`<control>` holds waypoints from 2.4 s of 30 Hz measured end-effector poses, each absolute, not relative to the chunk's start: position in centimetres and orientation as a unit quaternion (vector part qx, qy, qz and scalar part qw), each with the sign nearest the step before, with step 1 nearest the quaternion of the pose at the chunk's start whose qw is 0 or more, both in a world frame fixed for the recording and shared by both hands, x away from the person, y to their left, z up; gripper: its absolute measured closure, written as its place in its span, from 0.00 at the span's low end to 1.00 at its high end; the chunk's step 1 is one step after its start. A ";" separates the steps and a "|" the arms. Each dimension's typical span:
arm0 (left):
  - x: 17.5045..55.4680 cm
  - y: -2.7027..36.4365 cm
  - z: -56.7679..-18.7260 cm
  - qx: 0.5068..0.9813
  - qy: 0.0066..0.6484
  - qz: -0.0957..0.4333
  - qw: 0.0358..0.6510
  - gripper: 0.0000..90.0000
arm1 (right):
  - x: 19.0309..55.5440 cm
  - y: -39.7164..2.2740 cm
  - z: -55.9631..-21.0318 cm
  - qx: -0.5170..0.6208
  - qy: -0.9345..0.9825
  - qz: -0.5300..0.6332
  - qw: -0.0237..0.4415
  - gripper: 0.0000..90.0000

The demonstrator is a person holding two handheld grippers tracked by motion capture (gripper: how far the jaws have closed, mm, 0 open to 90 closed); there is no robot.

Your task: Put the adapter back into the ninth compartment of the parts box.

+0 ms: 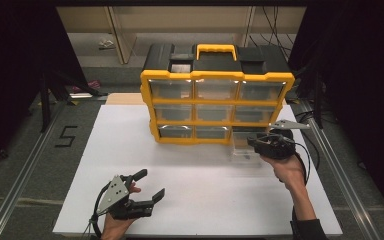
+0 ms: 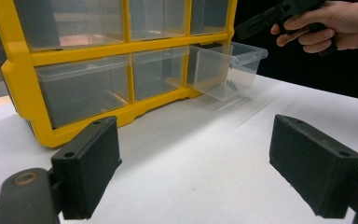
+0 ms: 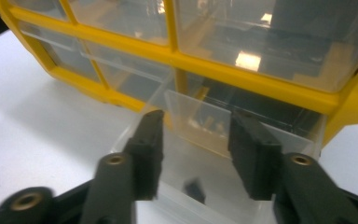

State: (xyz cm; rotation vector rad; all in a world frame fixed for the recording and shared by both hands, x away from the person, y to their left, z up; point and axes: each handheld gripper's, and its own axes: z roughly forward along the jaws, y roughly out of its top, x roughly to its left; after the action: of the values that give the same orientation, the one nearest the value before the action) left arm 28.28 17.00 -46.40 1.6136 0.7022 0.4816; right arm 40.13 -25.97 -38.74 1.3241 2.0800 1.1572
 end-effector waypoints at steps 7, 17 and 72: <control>28.3 17.0 -46.4 0.700 0.304 0.208 0.612 0.18 | 39.6 -25.4 -38.0 0.466 0.742 0.431 0.216 0.45; 28.3 17.0 -46.4 0.700 0.304 0.208 0.612 0.18 | 39.1 -24.8 -37.4 0.452 0.741 0.444 0.223 0.39; 28.3 17.0 -46.4 0.701 0.302 0.204 0.613 0.18 | 33.9 -19.6 -36.9 0.347 0.737 0.548 0.190 0.31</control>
State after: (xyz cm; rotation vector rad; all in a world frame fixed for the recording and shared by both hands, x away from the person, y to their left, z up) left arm 28.27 16.97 -46.38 1.6168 0.6974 0.4704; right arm 33.88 -19.60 -36.92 0.9743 2.0725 1.5387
